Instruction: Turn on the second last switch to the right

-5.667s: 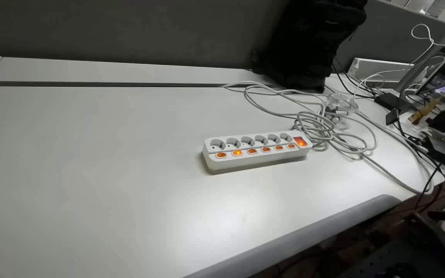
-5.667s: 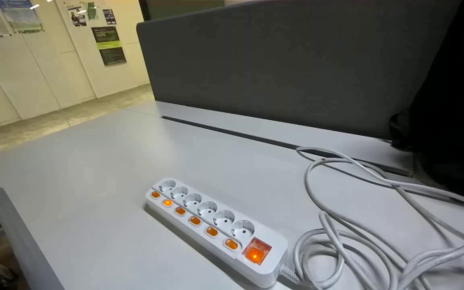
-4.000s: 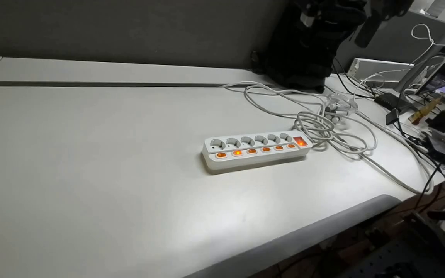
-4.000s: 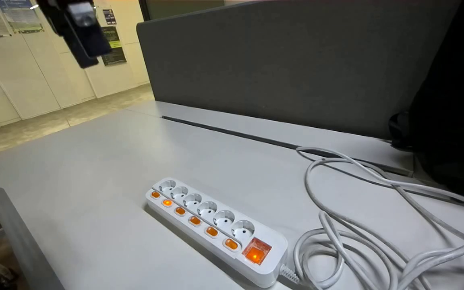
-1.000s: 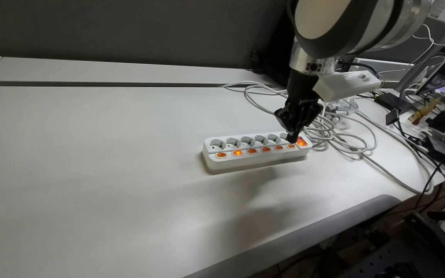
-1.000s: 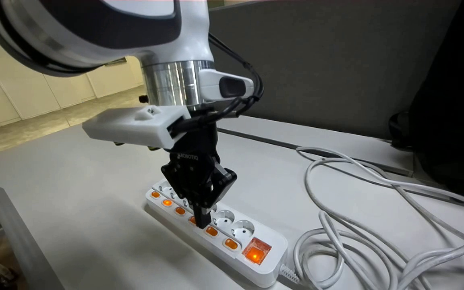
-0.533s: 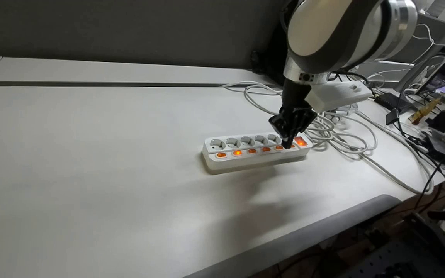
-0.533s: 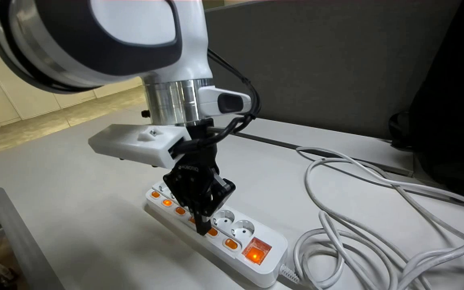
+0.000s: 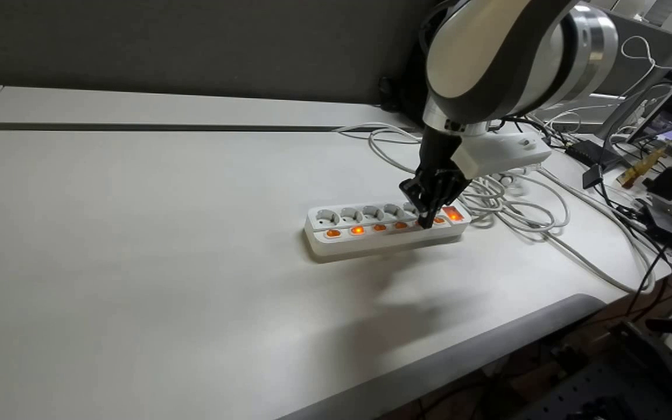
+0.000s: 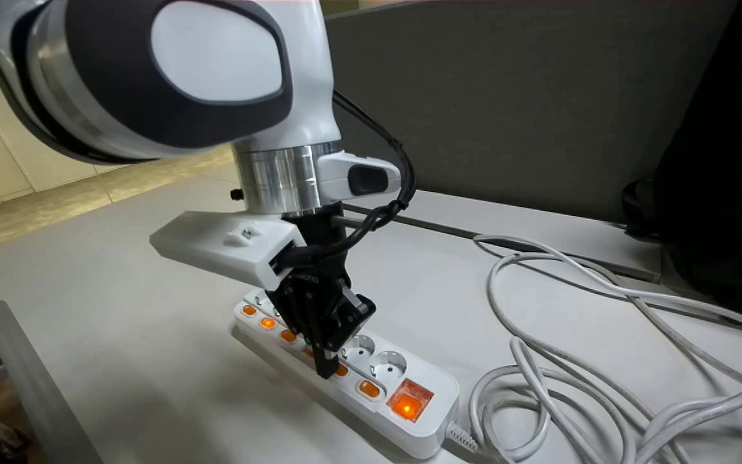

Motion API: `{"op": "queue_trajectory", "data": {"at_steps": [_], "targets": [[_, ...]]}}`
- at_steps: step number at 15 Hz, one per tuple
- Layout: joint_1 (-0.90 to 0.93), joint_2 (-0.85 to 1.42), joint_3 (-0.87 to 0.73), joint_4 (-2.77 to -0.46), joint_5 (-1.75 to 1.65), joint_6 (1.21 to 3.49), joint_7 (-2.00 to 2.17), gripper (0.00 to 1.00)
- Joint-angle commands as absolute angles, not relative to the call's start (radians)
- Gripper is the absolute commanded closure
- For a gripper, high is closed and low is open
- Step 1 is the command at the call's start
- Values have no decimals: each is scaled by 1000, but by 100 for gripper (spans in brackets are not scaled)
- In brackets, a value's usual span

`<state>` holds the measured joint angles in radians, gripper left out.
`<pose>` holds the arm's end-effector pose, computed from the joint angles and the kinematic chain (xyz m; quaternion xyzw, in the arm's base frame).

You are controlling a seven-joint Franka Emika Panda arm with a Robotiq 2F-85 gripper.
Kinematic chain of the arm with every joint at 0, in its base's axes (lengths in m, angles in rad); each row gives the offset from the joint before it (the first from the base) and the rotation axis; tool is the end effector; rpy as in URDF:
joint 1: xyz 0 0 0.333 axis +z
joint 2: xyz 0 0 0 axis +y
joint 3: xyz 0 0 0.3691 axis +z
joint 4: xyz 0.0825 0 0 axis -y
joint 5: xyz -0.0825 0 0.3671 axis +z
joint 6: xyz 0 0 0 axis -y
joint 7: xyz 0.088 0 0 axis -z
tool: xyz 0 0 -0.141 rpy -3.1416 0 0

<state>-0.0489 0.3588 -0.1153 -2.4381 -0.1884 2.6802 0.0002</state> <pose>0.4732 -0.0780 0.1827 0.9966 0.0071 -0.0630 0.0523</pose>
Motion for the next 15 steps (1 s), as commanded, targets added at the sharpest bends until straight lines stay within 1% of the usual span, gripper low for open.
{"op": "queue_trajectory", "data": {"at_steps": [1,15], "targets": [[-49,366,-101,-2429,-145,2685,9,100],[-60,397,-109,-2401,-82,2648,16,100]]}}
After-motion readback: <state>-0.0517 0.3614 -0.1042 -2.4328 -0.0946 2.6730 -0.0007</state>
